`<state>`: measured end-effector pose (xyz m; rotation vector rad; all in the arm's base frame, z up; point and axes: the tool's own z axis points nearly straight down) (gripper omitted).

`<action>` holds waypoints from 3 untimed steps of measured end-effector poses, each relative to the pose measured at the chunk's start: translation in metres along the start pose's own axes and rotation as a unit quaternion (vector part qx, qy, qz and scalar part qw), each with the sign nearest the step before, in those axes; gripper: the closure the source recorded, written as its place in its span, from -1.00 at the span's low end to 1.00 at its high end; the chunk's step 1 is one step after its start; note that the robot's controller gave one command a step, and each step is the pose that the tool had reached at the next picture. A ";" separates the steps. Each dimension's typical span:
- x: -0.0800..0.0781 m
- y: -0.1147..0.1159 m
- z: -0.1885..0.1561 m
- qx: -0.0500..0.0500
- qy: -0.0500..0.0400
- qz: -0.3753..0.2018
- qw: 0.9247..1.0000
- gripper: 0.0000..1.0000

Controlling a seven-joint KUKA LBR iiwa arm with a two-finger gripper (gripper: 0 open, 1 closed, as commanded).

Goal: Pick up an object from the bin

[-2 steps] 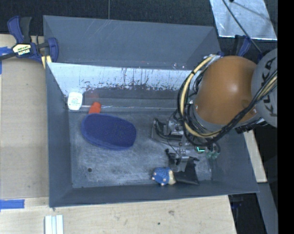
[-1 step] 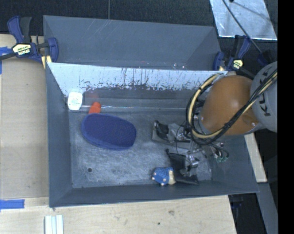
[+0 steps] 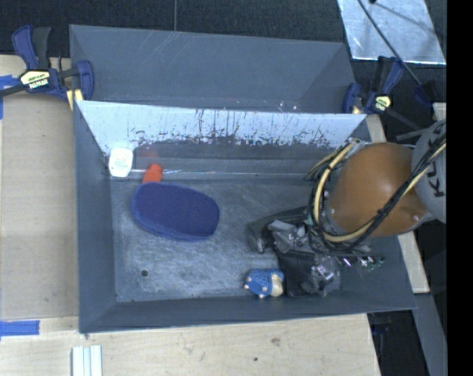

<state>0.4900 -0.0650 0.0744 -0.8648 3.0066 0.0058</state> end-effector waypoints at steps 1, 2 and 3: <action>0.005 -0.002 0.004 0.000 0.005 0.003 1.000 1.00; 0.004 -0.002 0.004 0.000 0.004 0.004 1.000 -1.00; -0.010 -0.059 -0.002 -0.001 0.005 -0.155 0.988 -1.00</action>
Offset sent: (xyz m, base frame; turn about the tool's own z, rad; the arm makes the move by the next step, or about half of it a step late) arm 0.0000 0.0000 0.0000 0.0000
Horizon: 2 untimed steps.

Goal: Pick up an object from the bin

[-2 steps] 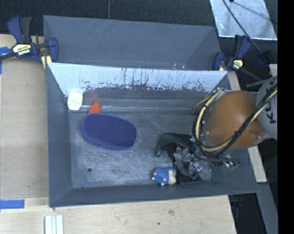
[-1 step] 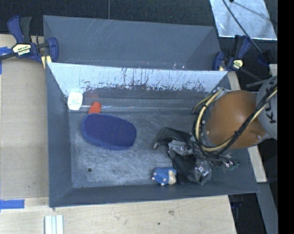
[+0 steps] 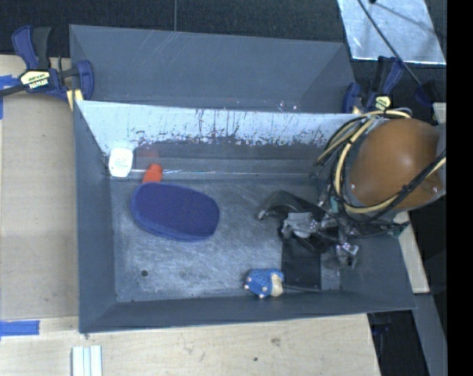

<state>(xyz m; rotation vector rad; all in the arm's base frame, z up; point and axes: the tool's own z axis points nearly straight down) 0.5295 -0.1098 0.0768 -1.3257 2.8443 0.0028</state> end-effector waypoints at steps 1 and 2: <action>-0.024 -0.052 0.007 -0.003 -0.001 0.020 1.000 -1.00; -0.027 -0.050 0.005 -0.003 -0.004 0.019 1.000 1.00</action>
Offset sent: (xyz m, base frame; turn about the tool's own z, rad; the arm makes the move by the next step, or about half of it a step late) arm 0.0539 -0.0183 -0.0068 0.0355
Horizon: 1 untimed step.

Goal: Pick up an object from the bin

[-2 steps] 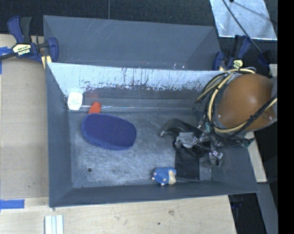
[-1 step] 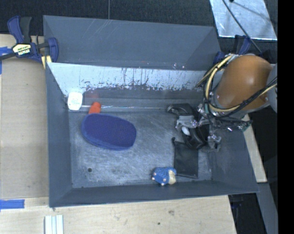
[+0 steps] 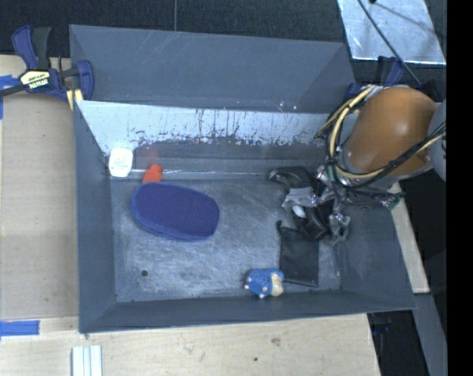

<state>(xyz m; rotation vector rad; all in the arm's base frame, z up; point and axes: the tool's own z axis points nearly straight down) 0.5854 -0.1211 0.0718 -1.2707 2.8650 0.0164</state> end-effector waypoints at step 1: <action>0.007 0.031 -0.001 0.008 0.001 -0.027 1.000 1.00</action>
Offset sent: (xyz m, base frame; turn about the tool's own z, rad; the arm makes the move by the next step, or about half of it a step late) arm -0.0303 0.0150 -0.0018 -0.0520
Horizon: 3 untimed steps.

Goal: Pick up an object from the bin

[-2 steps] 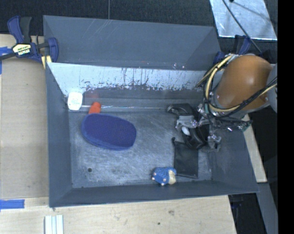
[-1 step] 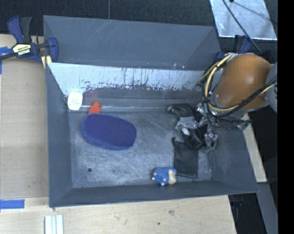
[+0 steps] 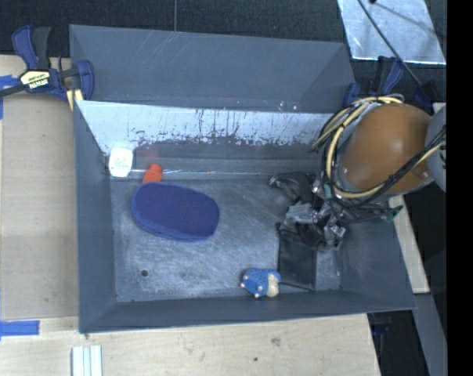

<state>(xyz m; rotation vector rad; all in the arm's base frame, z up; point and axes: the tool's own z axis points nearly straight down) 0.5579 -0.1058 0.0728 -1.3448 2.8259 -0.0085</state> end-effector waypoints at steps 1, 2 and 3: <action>-0.002 0.002 0.001 -0.001 0.002 0.012 1.000 1.00; 0.000 0.010 0.000 0.000 0.001 0.001 1.000 1.00; 0.006 0.019 -0.132 -0.001 0.001 -0.021 1.000 1.00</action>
Offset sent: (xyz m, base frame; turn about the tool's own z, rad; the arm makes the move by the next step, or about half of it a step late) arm -0.0034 0.0044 -0.0028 0.0247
